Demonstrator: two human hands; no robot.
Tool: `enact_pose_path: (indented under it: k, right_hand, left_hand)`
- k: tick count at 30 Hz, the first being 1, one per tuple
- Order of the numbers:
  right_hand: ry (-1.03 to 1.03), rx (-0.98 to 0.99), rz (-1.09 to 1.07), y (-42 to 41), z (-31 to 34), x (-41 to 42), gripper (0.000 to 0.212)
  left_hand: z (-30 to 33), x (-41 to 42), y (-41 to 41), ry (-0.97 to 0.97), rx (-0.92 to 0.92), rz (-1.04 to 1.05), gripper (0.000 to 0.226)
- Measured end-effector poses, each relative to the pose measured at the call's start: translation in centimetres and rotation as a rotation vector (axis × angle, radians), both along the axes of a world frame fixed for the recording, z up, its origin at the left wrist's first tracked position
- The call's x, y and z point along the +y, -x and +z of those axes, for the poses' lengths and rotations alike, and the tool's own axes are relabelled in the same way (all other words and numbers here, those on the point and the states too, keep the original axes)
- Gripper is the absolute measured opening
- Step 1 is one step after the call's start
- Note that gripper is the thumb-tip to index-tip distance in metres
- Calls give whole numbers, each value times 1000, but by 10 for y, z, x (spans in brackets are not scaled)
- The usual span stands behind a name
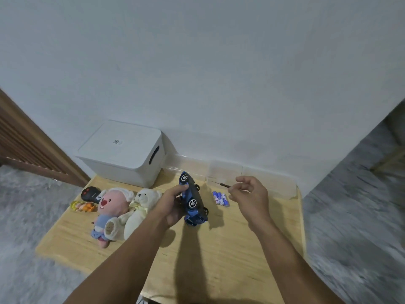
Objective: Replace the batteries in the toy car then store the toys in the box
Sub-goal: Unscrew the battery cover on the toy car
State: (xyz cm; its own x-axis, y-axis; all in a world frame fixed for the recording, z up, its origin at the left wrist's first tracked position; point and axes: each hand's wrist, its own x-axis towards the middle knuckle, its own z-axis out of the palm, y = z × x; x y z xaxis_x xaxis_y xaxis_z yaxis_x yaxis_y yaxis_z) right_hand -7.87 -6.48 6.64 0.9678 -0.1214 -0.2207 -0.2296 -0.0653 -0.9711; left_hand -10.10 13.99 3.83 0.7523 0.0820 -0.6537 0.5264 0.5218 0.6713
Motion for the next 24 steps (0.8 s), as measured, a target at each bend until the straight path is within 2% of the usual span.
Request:
enact_pose_path:
  k: [4,9,14,19,24]
  right_hand:
    - [-106,-124,-52,0,27,-2,38]
    - [63,-310,-15,0,40,2,44]
    - [208,-439,56,-2,50,8,43]
    - [317,-540,147,-3,61,15,42]
    - [326,-581,172,-7,67,19,38]
  left_hand:
    - [14,-11,-8,80,-36,42,39]
    - [37,-28,-17,42,-96,-38,30]
    - [51,-35,-25,118,-175,-65,29]
    - [51,-39,-33,-104,-253,-17,35]
    - [62,-47,-34,-260,-365,-1,22]
